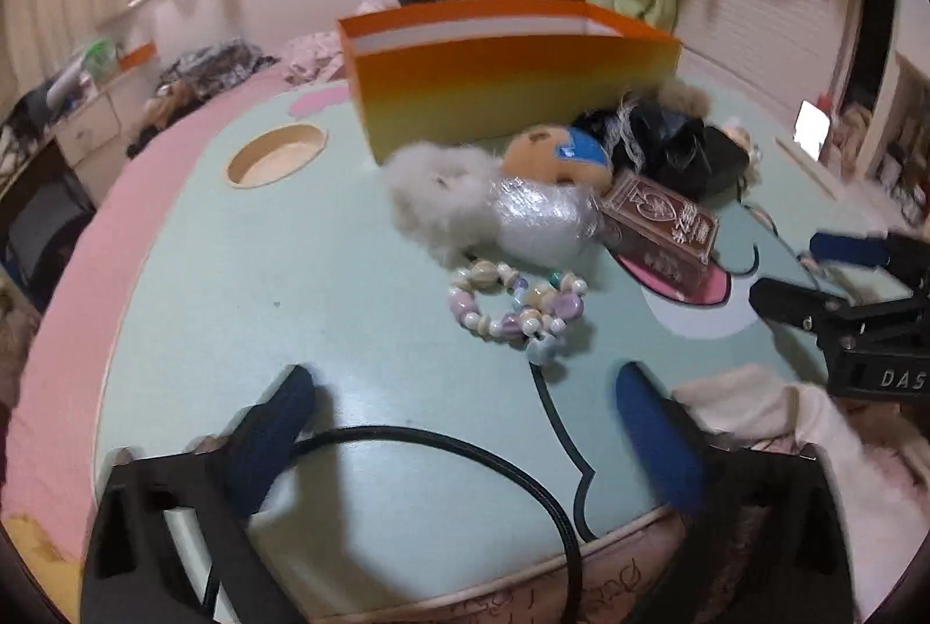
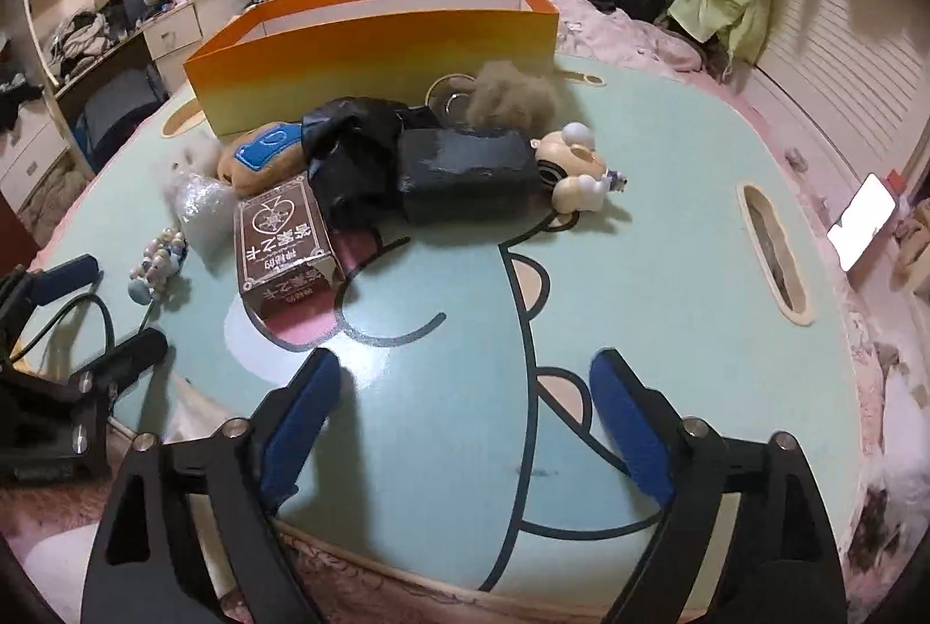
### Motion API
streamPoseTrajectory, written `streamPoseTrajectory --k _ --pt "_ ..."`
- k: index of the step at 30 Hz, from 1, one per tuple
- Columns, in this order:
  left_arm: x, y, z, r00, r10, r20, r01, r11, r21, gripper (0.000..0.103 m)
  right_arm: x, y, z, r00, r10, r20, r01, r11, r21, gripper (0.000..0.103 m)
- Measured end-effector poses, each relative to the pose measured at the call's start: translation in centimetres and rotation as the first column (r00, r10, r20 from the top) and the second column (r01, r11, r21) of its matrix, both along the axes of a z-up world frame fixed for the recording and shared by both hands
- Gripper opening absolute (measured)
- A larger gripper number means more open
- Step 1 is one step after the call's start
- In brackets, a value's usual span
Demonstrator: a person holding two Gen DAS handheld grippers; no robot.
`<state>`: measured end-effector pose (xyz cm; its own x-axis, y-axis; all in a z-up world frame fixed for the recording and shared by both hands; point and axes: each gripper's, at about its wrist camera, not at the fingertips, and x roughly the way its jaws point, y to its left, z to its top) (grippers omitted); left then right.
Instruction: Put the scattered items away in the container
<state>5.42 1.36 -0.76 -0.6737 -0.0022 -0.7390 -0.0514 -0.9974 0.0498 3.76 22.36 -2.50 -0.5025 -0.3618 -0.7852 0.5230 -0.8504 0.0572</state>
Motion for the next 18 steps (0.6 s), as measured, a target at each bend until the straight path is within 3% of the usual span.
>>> streamPoseTrajectory --k 2,18 --pt "-0.13 -0.27 -0.08 1.0 -0.001 -0.001 0.001 1.0 0.003 0.103 -0.06 -0.15 -0.19 1.0 0.006 0.009 -0.006 1.0 0.01 0.103" --pt "0.26 -0.25 -0.1 1.0 -0.018 -0.015 0.018 1.0 -0.002 0.103 0.4 0.18 -0.77 1.0 0.029 0.008 -0.029 0.999 0.015 0.103"
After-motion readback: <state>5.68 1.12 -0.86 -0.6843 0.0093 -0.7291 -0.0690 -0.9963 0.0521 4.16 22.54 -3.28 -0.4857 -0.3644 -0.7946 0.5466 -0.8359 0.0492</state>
